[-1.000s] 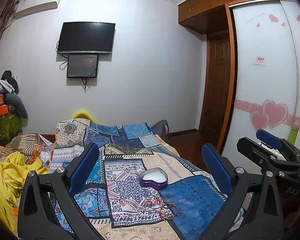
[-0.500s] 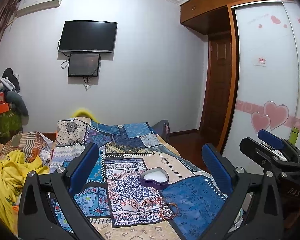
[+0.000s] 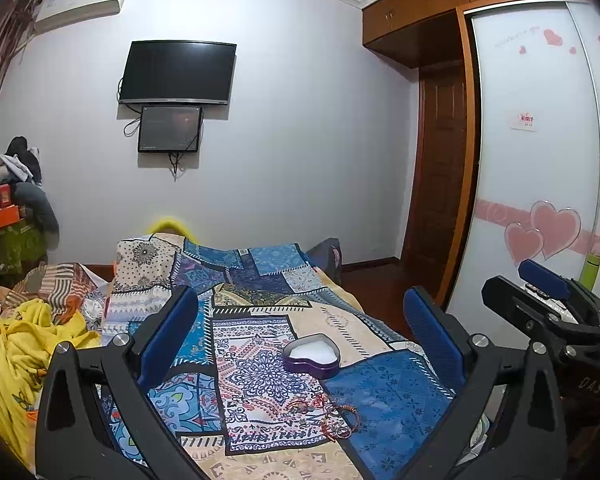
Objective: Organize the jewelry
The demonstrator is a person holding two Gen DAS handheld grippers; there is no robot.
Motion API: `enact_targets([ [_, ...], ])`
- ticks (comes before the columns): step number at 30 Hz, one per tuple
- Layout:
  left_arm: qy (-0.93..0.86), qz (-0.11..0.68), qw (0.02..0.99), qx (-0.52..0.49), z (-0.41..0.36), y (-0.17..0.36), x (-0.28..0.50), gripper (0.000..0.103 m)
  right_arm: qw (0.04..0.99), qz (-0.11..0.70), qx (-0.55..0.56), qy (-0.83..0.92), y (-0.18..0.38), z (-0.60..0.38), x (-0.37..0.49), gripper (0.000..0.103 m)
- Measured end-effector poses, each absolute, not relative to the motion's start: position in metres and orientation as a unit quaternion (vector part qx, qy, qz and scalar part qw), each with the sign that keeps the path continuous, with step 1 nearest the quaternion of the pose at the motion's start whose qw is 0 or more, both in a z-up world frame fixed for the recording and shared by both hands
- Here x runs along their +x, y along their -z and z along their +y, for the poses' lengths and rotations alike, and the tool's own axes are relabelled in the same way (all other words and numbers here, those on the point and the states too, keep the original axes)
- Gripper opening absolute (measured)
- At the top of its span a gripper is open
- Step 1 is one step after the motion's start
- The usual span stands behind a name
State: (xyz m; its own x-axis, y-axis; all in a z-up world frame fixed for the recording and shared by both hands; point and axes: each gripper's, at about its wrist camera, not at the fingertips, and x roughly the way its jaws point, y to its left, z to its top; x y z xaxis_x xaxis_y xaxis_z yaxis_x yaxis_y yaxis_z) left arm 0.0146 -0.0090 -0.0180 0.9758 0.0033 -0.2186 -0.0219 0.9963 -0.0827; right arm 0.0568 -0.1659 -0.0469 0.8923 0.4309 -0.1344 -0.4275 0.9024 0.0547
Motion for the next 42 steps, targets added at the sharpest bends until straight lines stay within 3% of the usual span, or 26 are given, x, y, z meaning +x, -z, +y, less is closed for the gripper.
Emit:
enact_targets([
  [26,-0.012,0.136,0.989,-0.049,0.002,0.03,0.032,0.103,0.972,0.102,0.005,-0.212,0.058,-0.167,0.073,0.094],
  [38,-0.045,0.243,0.968,-0.054,0.027,0.093,0.093,0.103,0.962,0.207,-0.017,-0.178,0.11,-0.169,0.121,0.094],
  [42,-0.035,0.294,0.953,-0.061,0.032,0.121,0.11,0.097,0.953,0.242,-0.028,-0.18,0.128,-0.168,0.132,0.094],
])
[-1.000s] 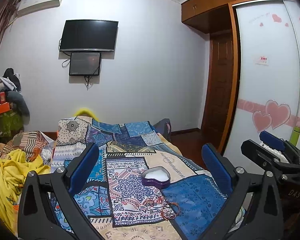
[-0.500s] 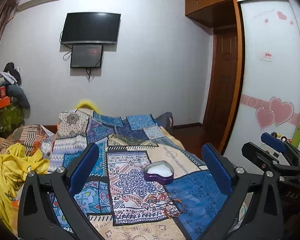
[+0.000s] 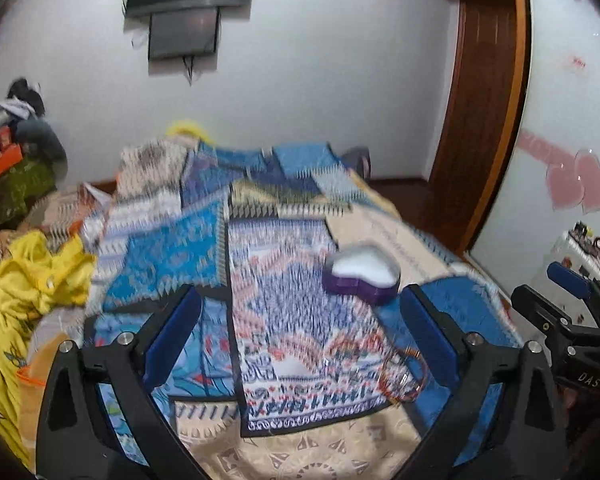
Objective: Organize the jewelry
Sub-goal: 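Move the right tool to the jewelry pile and grasp the silver stone ring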
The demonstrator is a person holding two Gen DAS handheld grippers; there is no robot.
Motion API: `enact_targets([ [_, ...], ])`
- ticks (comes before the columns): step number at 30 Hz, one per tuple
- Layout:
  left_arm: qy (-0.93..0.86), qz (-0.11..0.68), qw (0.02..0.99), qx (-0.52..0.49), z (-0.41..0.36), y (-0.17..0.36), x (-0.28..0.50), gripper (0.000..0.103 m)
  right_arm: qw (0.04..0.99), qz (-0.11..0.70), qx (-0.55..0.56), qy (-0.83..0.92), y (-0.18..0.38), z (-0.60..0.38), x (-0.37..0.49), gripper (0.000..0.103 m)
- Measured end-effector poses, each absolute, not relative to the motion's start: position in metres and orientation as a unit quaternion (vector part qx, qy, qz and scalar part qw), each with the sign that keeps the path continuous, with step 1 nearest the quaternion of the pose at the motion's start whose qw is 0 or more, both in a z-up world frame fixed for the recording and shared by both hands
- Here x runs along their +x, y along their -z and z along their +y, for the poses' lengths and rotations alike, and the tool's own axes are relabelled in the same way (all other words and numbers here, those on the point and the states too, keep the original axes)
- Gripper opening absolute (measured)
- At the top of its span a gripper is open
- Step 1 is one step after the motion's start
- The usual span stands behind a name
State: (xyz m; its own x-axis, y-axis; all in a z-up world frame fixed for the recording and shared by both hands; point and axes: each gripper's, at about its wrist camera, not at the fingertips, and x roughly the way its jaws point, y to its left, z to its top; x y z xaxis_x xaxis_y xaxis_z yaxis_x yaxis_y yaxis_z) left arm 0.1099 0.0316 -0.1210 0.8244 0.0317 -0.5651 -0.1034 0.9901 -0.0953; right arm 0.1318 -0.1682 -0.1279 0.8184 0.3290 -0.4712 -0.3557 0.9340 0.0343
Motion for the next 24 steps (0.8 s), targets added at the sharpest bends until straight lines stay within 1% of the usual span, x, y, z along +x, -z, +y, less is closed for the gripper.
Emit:
enact_targets([
  [3,-0.029,0.331,0.942,-0.058,0.032,0.14,0.12,0.089,0.944,0.266,-0.031,-0.195,0.142,-0.166,0.136,0.092],
  [6,-0.024,0.353,0.934,-0.047,0.029,0.154,0.122,0.088,0.93,0.292,-0.037,-0.221,0.154,-0.161,0.139,0.079],
  [7,-0.019,0.359,0.932,-0.043,0.028,0.158,0.122,0.088,0.924,0.302,-0.041,-0.231,0.157,-0.157,0.138,0.073],
  [8,-0.016,0.362,0.931,-0.04,0.026,0.16,0.121,0.087,0.918,0.312,-0.048,-0.24,0.161,-0.153,0.138,0.065],
  [10,-0.01,0.37,0.929,-0.03,0.022,0.164,0.12,0.084,0.91,0.323,-0.06,-0.254,0.166,-0.145,0.137,0.056],
  [12,-0.002,0.378,0.926,-0.02,0.017,0.169,0.119,0.081,0.903,0.331,-0.07,-0.266,0.172,-0.137,0.137,0.051],
  [14,0.006,0.384,0.923,-0.019,0.015,0.171,0.118,0.077,0.894,0.343,-0.078,-0.278,0.179,-0.131,0.136,0.042],
  [19,0.02,0.403,0.915,-0.026,0.014,0.18,0.119,0.068,0.878,0.362,-0.084,-0.301,0.192,-0.12,0.142,0.032],
  [20,0.023,0.408,0.912,-0.028,0.014,0.182,0.12,0.064,0.875,0.366,-0.086,-0.306,0.194,-0.118,0.142,0.03],
  [21,0.03,0.414,0.909,-0.033,0.014,0.184,0.12,0.061,0.873,0.369,-0.088,-0.308,0.196,-0.116,0.143,0.029],
  [24,0.037,0.427,0.902,-0.044,0.015,0.19,0.122,0.057,0.866,0.377,-0.093,-0.315,0.201,-0.111,0.145,0.027],
])
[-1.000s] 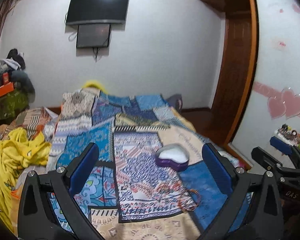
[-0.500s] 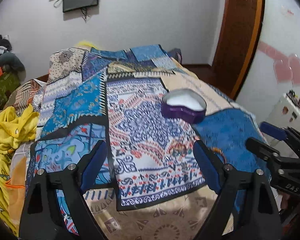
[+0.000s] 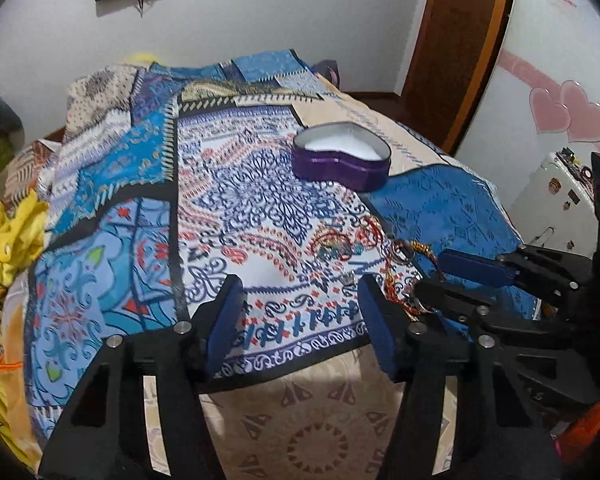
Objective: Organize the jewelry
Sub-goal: 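Move the right tool to the jewelry pile and grasp the silver stone ring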
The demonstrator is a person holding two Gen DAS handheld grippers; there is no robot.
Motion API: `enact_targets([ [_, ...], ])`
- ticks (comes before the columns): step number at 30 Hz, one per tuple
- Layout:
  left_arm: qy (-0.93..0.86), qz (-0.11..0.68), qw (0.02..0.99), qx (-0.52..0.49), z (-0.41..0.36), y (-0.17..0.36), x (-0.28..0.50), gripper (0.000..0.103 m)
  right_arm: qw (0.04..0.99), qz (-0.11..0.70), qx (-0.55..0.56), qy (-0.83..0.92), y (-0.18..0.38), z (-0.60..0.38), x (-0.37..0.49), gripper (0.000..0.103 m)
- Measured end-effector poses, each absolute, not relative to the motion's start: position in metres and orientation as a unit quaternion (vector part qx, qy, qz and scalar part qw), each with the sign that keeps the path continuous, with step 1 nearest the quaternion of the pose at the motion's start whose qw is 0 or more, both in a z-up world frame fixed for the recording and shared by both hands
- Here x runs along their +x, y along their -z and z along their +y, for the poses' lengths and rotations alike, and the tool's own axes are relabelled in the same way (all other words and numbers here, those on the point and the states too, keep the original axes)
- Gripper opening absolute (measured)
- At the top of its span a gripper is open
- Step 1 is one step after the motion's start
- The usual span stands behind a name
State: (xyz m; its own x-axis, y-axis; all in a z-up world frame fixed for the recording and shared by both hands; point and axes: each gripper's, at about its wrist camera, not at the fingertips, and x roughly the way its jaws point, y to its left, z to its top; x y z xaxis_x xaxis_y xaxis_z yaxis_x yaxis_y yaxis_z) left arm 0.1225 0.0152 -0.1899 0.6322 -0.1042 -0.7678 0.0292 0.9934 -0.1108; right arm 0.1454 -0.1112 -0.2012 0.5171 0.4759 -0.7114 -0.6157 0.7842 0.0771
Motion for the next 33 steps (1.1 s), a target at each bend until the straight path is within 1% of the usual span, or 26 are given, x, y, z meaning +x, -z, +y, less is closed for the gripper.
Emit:
enact_targets([
  [3,0.037,0.432,0.9,-0.049,0.017,0.193,0.124,0.055,0.859,0.387,-0.096,-0.32,0.207,-0.108,0.148,0.025],
  [6,0.04,0.432,0.9,-0.046,0.015,0.193,0.124,0.054,0.854,0.394,-0.094,-0.328,0.211,-0.107,0.149,0.018],
  [10,0.045,0.432,0.9,-0.038,0.011,0.194,0.127,0.053,0.853,0.391,-0.085,-0.334,0.21,-0.109,0.149,0.016],
  [11,0.046,0.432,0.9,-0.035,0.01,0.194,0.129,0.051,0.853,0.391,-0.079,-0.337,0.208,-0.111,0.149,0.011],
  [13,0.051,0.434,0.899,-0.033,0.007,0.196,0.131,0.047,0.855,0.389,-0.073,-0.334,0.206,-0.113,0.15,0.007],
  [18,0.065,0.452,0.889,-0.031,0.0,0.208,0.143,0.036,0.863,0.38,-0.066,-0.325,0.201,-0.12,0.153,0.007],
  [23,0.077,0.462,0.883,-0.031,-0.005,0.213,0.154,0.034,0.865,0.384,-0.061,-0.318,0.201,-0.126,0.156,0.007],
  [25,0.079,0.464,0.882,-0.031,-0.007,0.216,0.157,0.031,0.862,0.394,-0.052,-0.316,0.202,-0.128,0.159,0.007],
  [27,0.079,0.465,0.881,-0.029,-0.009,0.218,0.16,0.026,0.858,0.403,-0.044,-0.317,0.203,-0.129,0.161,0.01],
  [28,0.077,0.465,0.882,-0.027,-0.01,0.218,0.161,0.023,0.857,0.405,-0.04,-0.317,0.204,-0.129,0.162,0.016],
  [29,0.076,0.465,0.882,-0.027,-0.01,0.219,0.161,0.017,0.857,0.404,-0.037,-0.317,0.203,-0.13,0.161,0.022],
  [30,0.078,0.466,0.881,-0.028,-0.01,0.219,0.162,0.008,0.858,0.402,-0.035,-0.317,0.202,-0.13,0.161,0.025],
  [31,0.08,0.466,0.881,-0.031,-0.009,0.219,0.162,0.009,0.859,0.4,-0.035,-0.318,0.202,-0.129,0.16,0.029],
  [33,0.078,0.465,0.881,-0.035,-0.008,0.219,0.16,0.009,0.857,0.399,-0.035,-0.324,0.201,-0.126,0.159,0.029],
])
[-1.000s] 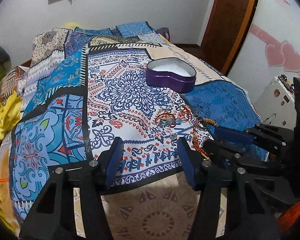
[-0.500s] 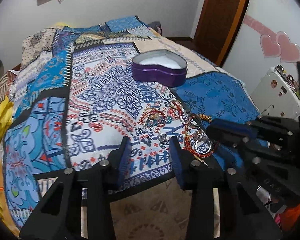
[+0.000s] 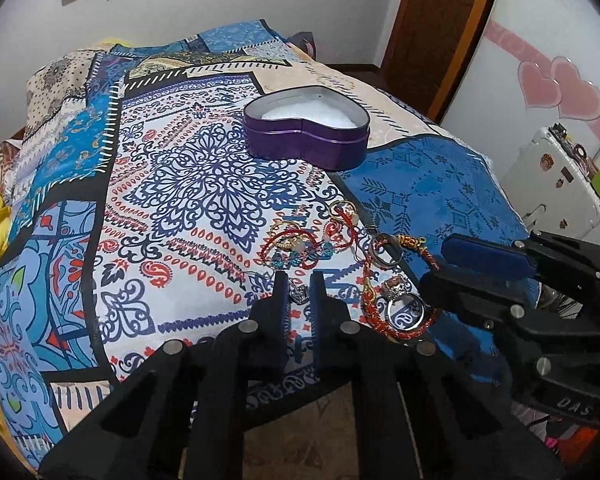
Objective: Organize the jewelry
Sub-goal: 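Move the right tool to the jewelry pile and grasp the silver stone ring, then carry the ring with the right tool into the purple heart tin and release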
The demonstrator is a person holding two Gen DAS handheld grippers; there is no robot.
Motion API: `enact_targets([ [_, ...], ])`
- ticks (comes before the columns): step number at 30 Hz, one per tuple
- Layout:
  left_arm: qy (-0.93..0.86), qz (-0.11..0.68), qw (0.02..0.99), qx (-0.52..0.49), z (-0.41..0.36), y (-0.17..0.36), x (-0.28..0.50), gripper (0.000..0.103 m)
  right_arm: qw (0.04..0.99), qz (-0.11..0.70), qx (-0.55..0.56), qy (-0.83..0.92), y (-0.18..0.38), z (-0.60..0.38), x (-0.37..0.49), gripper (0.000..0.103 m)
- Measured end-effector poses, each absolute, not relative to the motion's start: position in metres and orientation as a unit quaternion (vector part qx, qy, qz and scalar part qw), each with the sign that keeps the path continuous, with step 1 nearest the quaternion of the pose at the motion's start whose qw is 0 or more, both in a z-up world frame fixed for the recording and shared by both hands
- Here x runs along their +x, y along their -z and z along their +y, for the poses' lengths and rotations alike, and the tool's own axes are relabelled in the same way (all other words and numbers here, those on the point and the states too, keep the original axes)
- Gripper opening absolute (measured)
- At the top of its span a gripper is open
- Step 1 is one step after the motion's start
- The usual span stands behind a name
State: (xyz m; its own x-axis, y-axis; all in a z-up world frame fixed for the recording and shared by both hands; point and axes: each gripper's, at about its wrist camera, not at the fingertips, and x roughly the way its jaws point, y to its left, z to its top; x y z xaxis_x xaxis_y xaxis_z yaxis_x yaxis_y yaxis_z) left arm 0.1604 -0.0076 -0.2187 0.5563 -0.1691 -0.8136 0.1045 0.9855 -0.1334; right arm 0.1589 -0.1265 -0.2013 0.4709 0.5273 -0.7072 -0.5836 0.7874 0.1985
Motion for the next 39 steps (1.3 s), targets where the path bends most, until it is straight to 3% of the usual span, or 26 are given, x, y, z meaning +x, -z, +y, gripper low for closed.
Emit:
enact_targets([
  [12,0.064,0.45,0.89,-0.031,0.001,0.206,0.14,0.009,0.846,0.409,-0.051,-0.339,0.217,-0.108,0.161,0.029],
  [18,0.062,0.439,0.896,-0.025,-0.001,0.201,0.136,0.009,0.849,0.404,-0.055,-0.336,0.218,-0.108,0.161,0.015],
  [39,0.065,0.37,0.927,-0.02,-0.007,0.148,0.154,0.009,0.89,0.341,-0.02,-0.303,0.168,-0.138,0.174,0.015],
])
